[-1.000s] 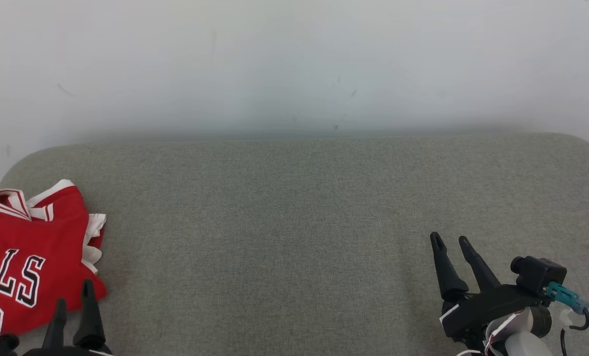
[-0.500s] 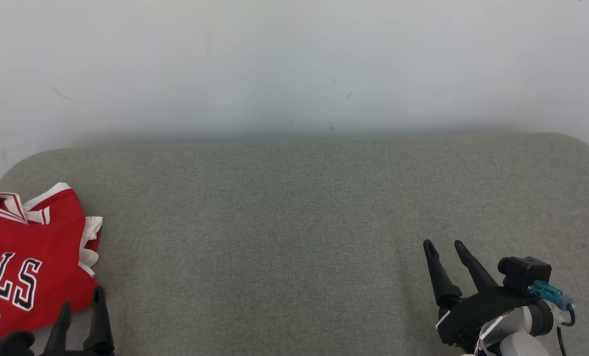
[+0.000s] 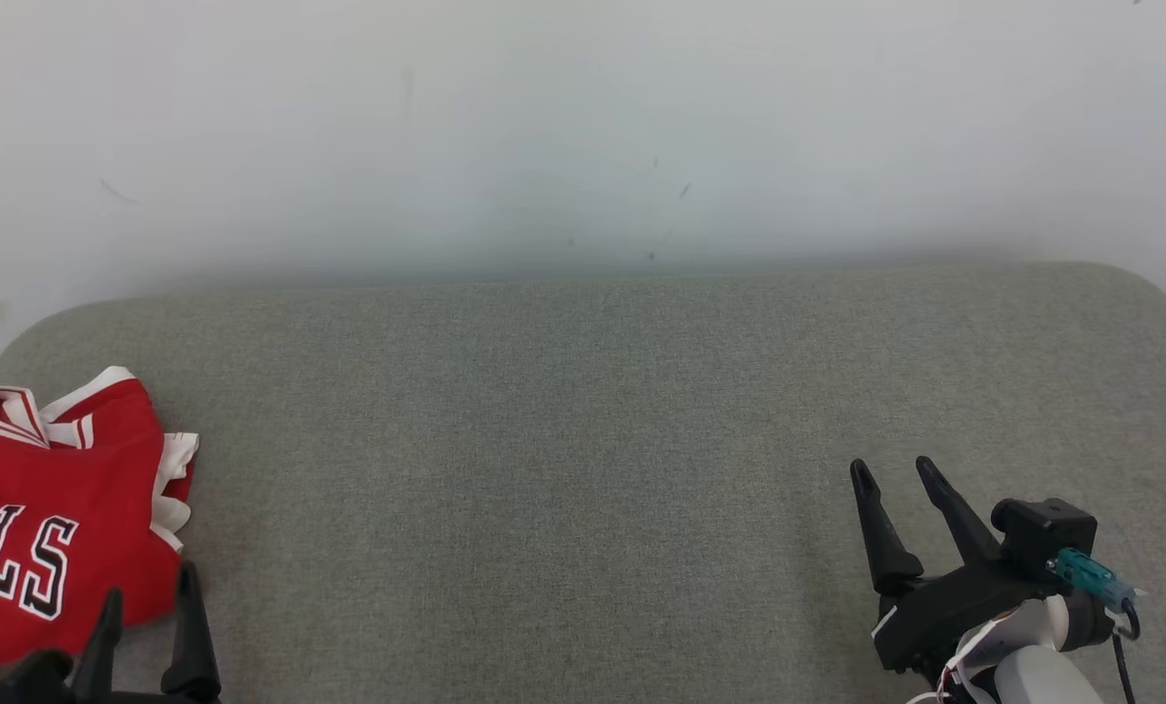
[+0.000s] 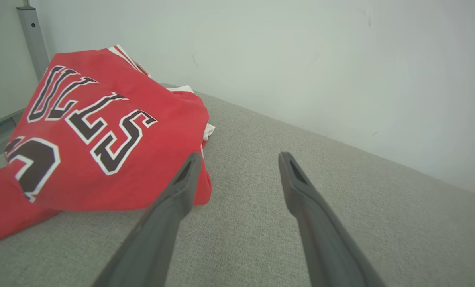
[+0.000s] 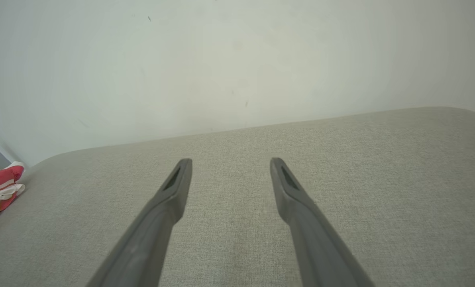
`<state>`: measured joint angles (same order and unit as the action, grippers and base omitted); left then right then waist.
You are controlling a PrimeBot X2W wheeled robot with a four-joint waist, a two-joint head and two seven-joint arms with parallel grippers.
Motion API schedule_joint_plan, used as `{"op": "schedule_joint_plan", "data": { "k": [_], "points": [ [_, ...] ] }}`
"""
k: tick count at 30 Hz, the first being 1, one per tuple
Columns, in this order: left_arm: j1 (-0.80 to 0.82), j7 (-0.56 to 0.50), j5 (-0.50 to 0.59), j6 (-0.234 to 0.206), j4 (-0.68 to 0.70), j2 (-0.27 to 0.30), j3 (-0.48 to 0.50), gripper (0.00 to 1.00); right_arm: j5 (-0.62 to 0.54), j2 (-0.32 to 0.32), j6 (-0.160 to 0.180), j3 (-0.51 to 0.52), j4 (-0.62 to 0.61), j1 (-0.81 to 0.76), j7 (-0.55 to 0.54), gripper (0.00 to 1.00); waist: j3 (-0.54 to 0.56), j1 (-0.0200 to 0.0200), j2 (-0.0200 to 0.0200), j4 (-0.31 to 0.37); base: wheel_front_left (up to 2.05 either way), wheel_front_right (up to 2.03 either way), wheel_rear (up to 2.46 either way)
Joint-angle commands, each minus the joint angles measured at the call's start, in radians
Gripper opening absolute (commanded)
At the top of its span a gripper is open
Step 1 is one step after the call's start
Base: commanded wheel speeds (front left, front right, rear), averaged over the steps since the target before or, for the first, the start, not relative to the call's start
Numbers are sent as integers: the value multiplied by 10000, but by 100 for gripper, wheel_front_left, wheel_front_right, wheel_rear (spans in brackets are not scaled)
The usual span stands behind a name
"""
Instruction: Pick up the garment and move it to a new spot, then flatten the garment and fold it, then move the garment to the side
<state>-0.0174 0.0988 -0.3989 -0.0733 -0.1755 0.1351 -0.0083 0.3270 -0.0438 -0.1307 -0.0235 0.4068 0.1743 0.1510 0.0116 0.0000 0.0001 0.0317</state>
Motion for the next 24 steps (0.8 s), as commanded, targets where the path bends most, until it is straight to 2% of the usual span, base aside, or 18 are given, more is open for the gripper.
{"op": "schedule_joint_plan", "data": {
  "k": [1, 18, 24],
  "points": [
    [-26, 83, 335, -20, 104, 184, -75, 100, -371, -77, 0, 126, 23, 169, 111, 100, 6, 0, -1, 5, 0, 0, 0],
    [-123, 199, 1751, -66, 179, 934, -364, 100, -1720, -90, 0, 423, 375, 279, 470, 100, 109, 0, -1, 30, 0, 0, 0],
    [-198, 156, 2078, 68, 235, 1111, -563, 100, -2171, -93, 0, 371, 464, 312, 537, 100, 133, 0, -1, 44, 0, 0, 0]
  ]
}}
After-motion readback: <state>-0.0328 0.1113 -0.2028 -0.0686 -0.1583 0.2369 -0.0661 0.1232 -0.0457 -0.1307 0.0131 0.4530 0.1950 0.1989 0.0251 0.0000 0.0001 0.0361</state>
